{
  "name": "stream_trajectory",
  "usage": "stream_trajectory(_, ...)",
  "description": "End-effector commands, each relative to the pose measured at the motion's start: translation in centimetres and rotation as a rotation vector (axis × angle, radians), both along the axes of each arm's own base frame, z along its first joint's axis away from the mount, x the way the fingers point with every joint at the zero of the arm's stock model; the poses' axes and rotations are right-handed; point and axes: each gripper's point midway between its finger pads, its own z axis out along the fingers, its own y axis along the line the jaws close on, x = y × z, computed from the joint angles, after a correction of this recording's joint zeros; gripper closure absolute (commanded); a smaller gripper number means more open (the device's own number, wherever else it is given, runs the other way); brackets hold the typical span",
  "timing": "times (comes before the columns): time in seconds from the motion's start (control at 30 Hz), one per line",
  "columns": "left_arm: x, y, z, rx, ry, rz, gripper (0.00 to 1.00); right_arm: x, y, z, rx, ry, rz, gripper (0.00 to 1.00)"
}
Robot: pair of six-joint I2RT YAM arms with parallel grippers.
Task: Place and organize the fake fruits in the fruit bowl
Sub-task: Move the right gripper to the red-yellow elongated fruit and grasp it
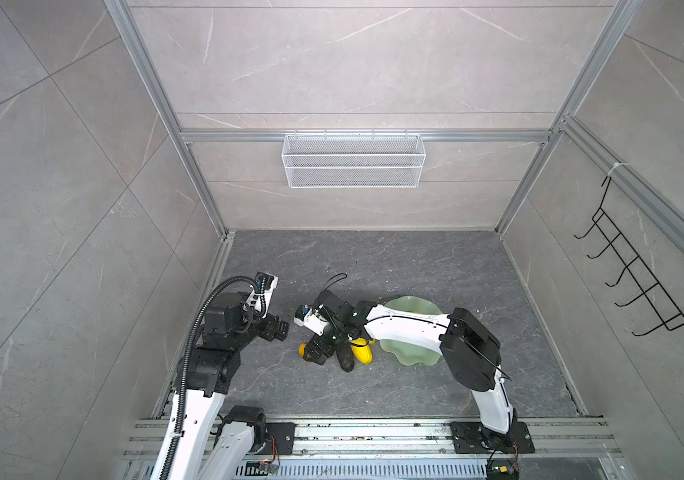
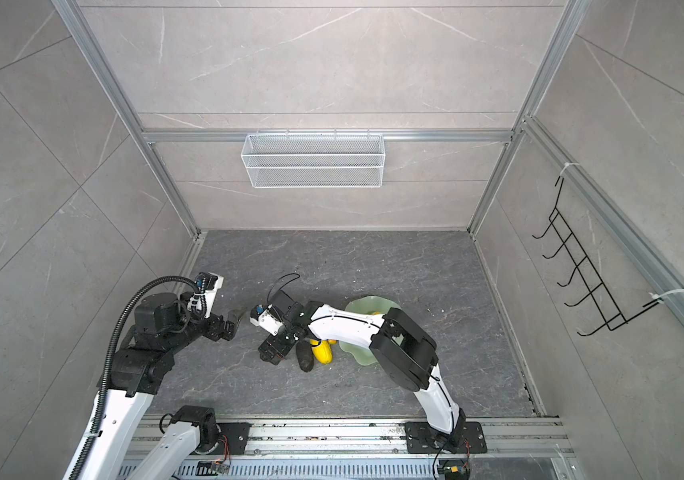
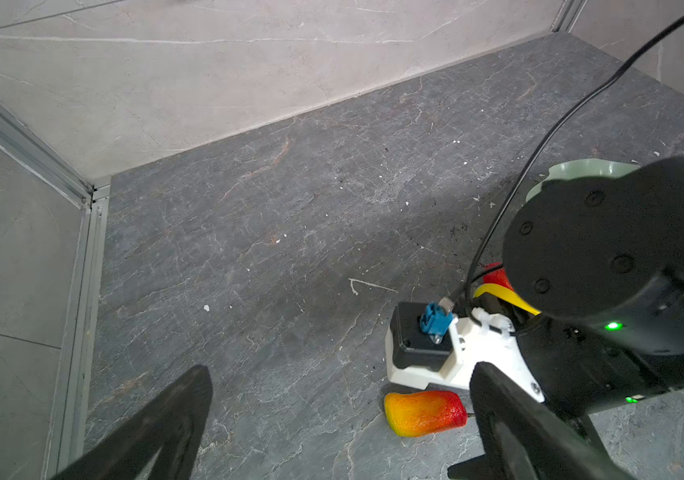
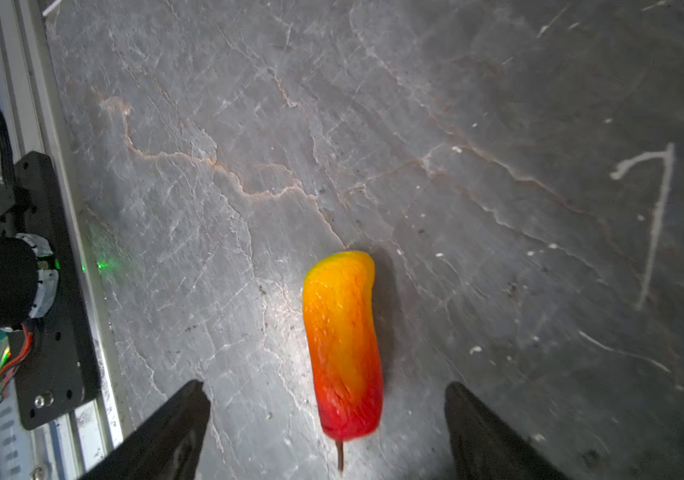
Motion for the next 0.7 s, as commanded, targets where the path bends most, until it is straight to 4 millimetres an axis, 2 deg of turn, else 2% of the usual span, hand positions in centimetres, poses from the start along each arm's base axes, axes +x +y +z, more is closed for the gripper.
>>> stream_trajectory(0.0, 0.2, -0.1, 2.2, -0.029, -0.055, -0.001, 0.0, 0.2, 0.6, -1.1, -0.008, 0.017, -0.008, 0.14)
stream_trajectory(0.13, 0.2, -0.4, 1.9, -0.038, -0.04, -0.015, 0.0, 0.7, 0.6, -1.8, -0.029, 0.01, -0.025, 0.2)
stream_trajectory(0.23, 0.3, -0.5, 1.8, -0.04, -0.031, -0.02, 0.0, 0.7, 0.8, -2.3, -0.037, 0.013, -0.025, 0.35)
stream_trajectory(0.33, 0.3, -0.5, 1.7, -0.04, -0.03, -0.017, 0.0, 0.7, 0.8, -2.6, -0.046, 0.019, -0.023, 0.39)
stream_trajectory(0.43, 0.4, -0.5, 1.7, -0.04, -0.028, -0.017, 0.0, 0.8, 0.8, -2.8, -0.052, 0.019, -0.023, 0.53)
stream_trajectory(0.67, 0.4, -0.4, 1.6, -0.039, -0.026, -0.014, 0.0, 0.7, 0.7, -3.0, -0.056, 0.021, -0.022, 0.57)
